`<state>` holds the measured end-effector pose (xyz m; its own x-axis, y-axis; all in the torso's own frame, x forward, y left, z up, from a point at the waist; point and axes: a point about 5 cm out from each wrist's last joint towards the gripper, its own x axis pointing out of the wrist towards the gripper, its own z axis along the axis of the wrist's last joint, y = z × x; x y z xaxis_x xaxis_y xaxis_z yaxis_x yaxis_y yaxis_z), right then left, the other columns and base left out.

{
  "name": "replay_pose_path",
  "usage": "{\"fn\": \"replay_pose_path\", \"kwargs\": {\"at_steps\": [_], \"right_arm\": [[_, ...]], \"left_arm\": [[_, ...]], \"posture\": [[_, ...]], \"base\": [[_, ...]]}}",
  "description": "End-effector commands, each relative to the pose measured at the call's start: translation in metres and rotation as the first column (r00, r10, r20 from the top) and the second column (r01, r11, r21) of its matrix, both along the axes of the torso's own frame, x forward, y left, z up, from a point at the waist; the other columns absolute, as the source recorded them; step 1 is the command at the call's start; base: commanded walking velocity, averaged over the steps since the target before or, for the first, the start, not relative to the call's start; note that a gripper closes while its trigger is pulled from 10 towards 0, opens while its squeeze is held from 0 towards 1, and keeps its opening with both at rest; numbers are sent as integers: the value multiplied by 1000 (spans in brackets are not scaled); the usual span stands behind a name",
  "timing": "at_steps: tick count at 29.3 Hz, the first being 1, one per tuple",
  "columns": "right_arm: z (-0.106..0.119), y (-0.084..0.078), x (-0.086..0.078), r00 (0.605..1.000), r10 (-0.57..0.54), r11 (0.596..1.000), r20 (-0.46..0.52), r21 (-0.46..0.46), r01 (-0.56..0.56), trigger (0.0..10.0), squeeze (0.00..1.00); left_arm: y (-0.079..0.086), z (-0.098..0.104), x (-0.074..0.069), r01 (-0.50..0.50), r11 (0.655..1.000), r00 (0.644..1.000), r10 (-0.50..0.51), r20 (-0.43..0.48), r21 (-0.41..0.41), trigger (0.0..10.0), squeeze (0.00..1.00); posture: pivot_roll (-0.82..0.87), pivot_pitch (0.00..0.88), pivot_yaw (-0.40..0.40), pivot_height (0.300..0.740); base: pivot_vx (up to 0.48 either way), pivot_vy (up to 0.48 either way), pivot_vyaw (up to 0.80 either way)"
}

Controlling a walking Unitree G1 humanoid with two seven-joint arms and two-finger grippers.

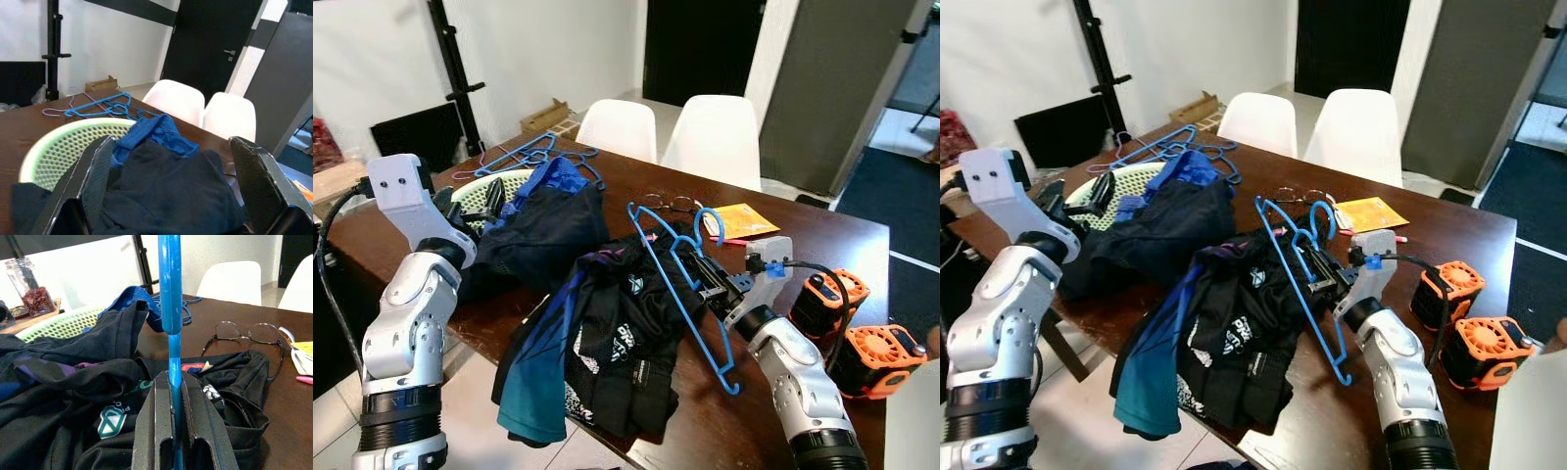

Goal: Hang hanger

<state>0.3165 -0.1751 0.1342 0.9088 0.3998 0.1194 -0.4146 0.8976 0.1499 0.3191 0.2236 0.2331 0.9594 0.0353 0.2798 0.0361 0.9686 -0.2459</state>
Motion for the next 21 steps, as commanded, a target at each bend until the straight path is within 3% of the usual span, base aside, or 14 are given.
{"fn": "replay_pose_path", "kwargs": {"at_steps": [1,9,12,16,21], "right_arm": [[2,-1,2,1000,-11,999,-8,41,11,10000,0],[9,-19,6,994,-112,979,-4,174,110,10000,0],[33,-31,10,978,-197,950,65,258,174,10000,0],[41,-37,7,973,-214,950,92,253,185,10000,0],[45,-43,5,974,-203,970,97,154,187,10000,0]], "left_arm": [[7,1,-1,-9,1000,1000,9,0,1,10000,0],[17,-8,-3,-20,998,1000,19,-17,-64,10000,0],[26,-15,1,43,971,999,-47,-14,-233,10000,0],[31,-12,5,47,952,999,-46,10,-304,10000,0],[47,-11,23,17,918,1000,-24,-13,-397,10000,0]], "posture": [[27,0,-13,740],[35,0,-24,740],[31,18,2,740],[30,24,-8,740],[9,80,-20,740]], "base": [[0,0,0],[0,0,0],[0,0,0],[0,0,0],[0,0,0]]}}
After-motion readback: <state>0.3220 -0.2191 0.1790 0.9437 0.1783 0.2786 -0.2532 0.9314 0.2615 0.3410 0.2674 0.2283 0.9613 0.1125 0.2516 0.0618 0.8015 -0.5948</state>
